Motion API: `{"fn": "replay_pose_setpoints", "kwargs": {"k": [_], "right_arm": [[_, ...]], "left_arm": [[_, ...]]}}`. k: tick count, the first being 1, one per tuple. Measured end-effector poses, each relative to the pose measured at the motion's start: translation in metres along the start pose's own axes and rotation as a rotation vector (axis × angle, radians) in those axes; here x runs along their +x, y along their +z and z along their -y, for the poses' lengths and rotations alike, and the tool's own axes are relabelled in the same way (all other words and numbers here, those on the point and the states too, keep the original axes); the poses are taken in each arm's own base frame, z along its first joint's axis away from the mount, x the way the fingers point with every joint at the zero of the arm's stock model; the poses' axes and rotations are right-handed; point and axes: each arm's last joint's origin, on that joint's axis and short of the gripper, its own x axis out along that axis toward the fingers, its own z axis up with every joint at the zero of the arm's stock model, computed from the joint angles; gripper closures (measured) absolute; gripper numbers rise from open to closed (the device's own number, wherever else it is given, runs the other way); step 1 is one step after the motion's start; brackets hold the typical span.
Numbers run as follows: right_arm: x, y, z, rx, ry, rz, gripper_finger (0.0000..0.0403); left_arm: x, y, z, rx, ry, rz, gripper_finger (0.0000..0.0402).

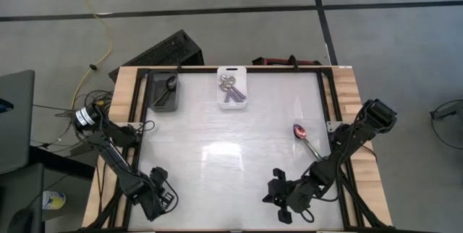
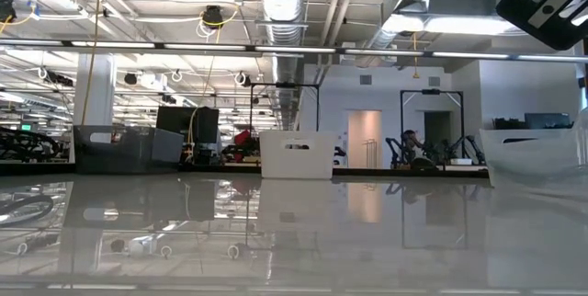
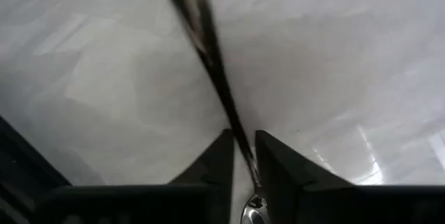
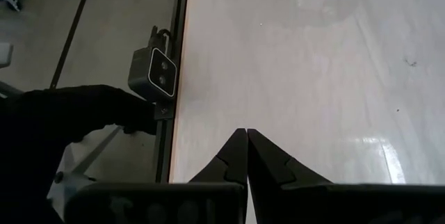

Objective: Sort silverware by color (type)
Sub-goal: Put the black spoon into the black bin

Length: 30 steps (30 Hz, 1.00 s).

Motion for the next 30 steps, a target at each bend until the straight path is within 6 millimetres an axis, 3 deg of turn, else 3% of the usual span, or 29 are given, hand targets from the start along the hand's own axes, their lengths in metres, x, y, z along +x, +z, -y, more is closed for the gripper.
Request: {"fn": "replay_pose_setpoints", "kwargs": {"k": [3,9,13,21,25,30], "right_arm": [[-0.001,-0.001,-0.002,-0.004,0.005,-0.002,0.0376],[-0.003,-0.005,-0.005,-0.006,0.016,-0.008,0.0376],[-0.004,-0.008,-0.009,-0.013,0.028,-0.010,0.0376],[-0.005,-0.008,-0.010,0.016,0.033,-0.009,0.0376],[-0.005,-0.008,-0.010,0.015,0.033,-0.010,0.0376],[-0.005,-0.009,-0.011,0.014,0.034,-0.010,0.0376]], "left_arm": [[0.000,0.001,0.001,0.017,-0.011,0.016,0.0392],[-0.012,0.009,0.016,0.081,-0.026,0.092,0.0399],[-0.033,0.021,0.041,0.163,-0.139,0.204,0.0400],[-0.091,0.055,0.083,0.376,-0.219,0.359,0.0401],[-0.125,0.080,0.090,0.487,-0.148,0.427,0.0401],[-0.154,0.117,0.080,0.512,0.034,0.466,0.0401]]}}
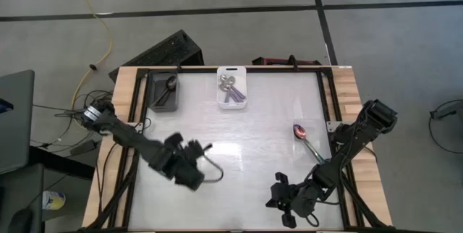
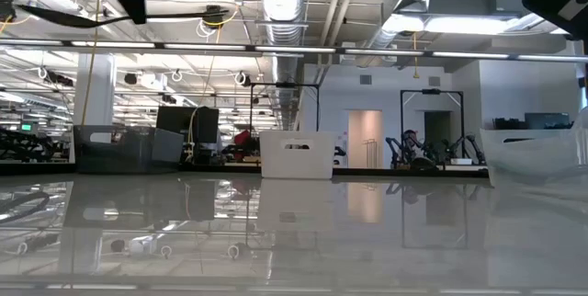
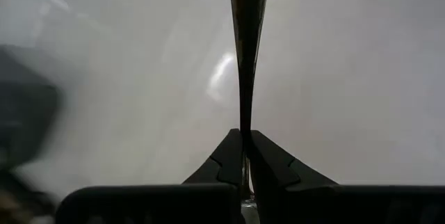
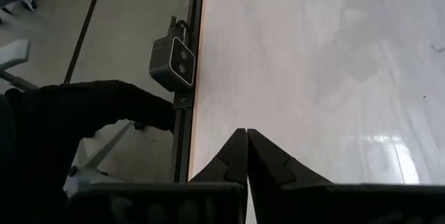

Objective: Sort silverware by color (type)
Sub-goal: Put the black spoon into the black bin

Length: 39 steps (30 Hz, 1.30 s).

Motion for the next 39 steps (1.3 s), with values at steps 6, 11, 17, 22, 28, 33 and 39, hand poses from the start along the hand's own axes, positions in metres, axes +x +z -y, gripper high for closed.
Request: {"fn": "replay_pose_setpoints", "kwargs": {"k": [6,11,17,22,28,33,39], "right_arm": [[0.000,-0.001,-0.001,-0.004,0.000,-0.003,0.0376],[0.000,-0.001,0.000,-0.017,-0.003,-0.006,0.0376],[0.000,-0.001,0.000,-0.044,-0.006,-0.006,0.0376],[0.000,-0.001,0.001,-0.085,-0.018,-0.003,0.0376],[0.002,0.004,0.007,-0.126,-0.052,0.017,0.0376],[0.003,0.004,0.010,-0.133,-0.071,0.001,0.0376],[0.003,0.001,0.013,-0.147,-0.098,-0.029,0.0376]], "left_arm": [[0.008,0.024,-0.034,0.057,0.153,-0.089,0.0401],[0.019,0.036,-0.050,0.124,0.195,-0.140,0.0401],[0.026,0.043,-0.067,0.349,0.246,-0.208,0.0401],[0.035,0.061,-0.104,0.400,0.390,-0.285,0.0401],[0.060,0.085,-0.189,0.188,0.401,-0.405,0.0401],[0.076,0.082,-0.279,-0.187,0.354,-0.473,0.0401],[0.084,0.076,-0.335,-0.375,0.345,-0.417,0.0401]]}}
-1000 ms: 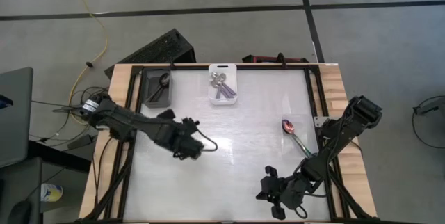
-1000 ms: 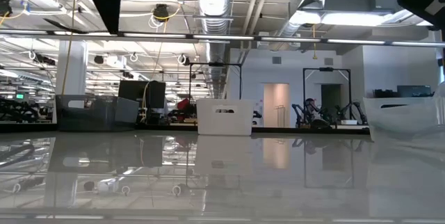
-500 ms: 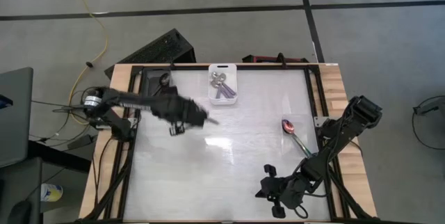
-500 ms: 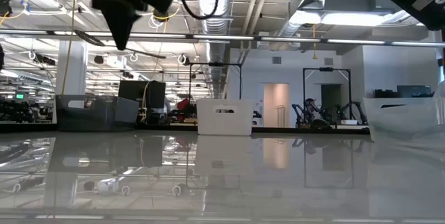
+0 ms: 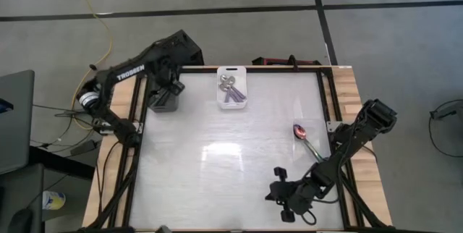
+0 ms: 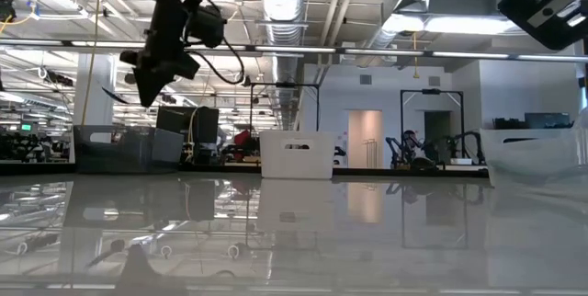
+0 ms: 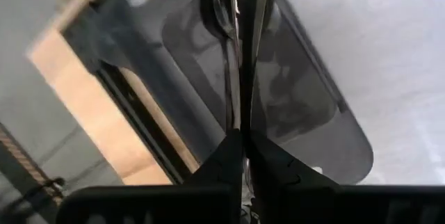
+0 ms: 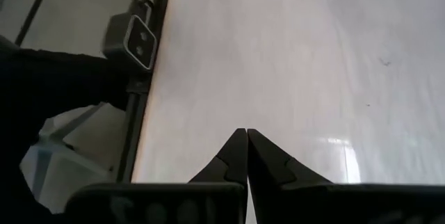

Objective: Sort silverware by color (type)
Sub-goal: Put the black spoon into the black bin, then return to Home Position

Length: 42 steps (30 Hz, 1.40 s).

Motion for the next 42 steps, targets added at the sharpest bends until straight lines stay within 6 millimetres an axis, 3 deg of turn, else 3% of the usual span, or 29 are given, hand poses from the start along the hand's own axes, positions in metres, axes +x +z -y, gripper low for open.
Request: {"fn": "replay_pose_setpoints", "kwargs": {"k": [7,19,28,42], "right_arm": [[0.003,0.004,0.007,0.017,-0.019,0.000,0.0376],[0.006,0.009,0.014,0.109,0.005,-0.031,0.0376],[0.008,0.013,0.021,0.125,-0.017,-0.032,0.0376],[0.010,0.015,0.025,0.124,-0.026,-0.030,0.0376]], "left_arm": [[0.023,0.006,-0.014,0.019,-0.059,0.022,0.0401],[0.044,0.008,-0.025,-0.002,-0.023,0.054,0.0401],[0.045,0.004,-0.026,-0.045,0.011,0.014,0.0385],[0.043,0.003,-0.026,-0.019,0.008,0.022,0.0307]]}}
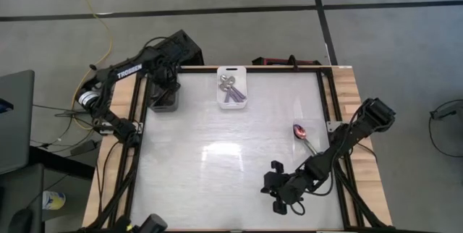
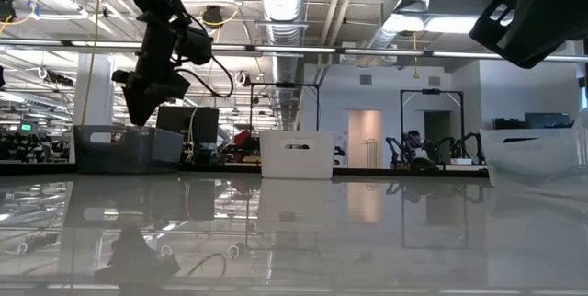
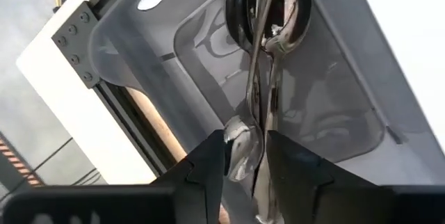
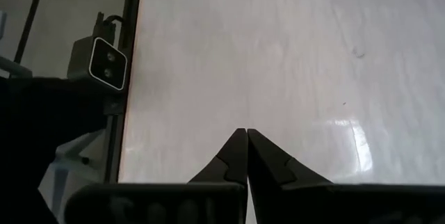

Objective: Sort silverware by color (type)
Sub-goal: Return to Home Position

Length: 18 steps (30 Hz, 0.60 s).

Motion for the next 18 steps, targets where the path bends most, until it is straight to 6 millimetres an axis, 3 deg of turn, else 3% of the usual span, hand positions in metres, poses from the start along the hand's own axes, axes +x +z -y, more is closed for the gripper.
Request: {"fn": "replay_pose_setpoints", "kwargs": {"k": [4,8,13,18], "right_arm": [[-0.003,0.004,0.004,-0.016,0.008,-0.019,0.0376],[-0.021,0.016,0.011,-0.057,0.011,0.009,0.0376],[-0.058,0.041,0.020,-0.151,0.050,0.132,0.0376],[-0.105,0.062,0.034,-0.253,0.078,0.286,0.0376]], "left_arm": [[-0.013,-0.005,0.008,-0.029,-0.037,0.045,0.0303],[-0.034,-0.013,0.032,0.035,-0.115,0.131,0.0303],[-0.071,-0.031,0.073,0.155,-0.202,0.326,0.0303],[-0.120,-0.055,0.111,0.331,-0.438,0.628,0.0303]]}}
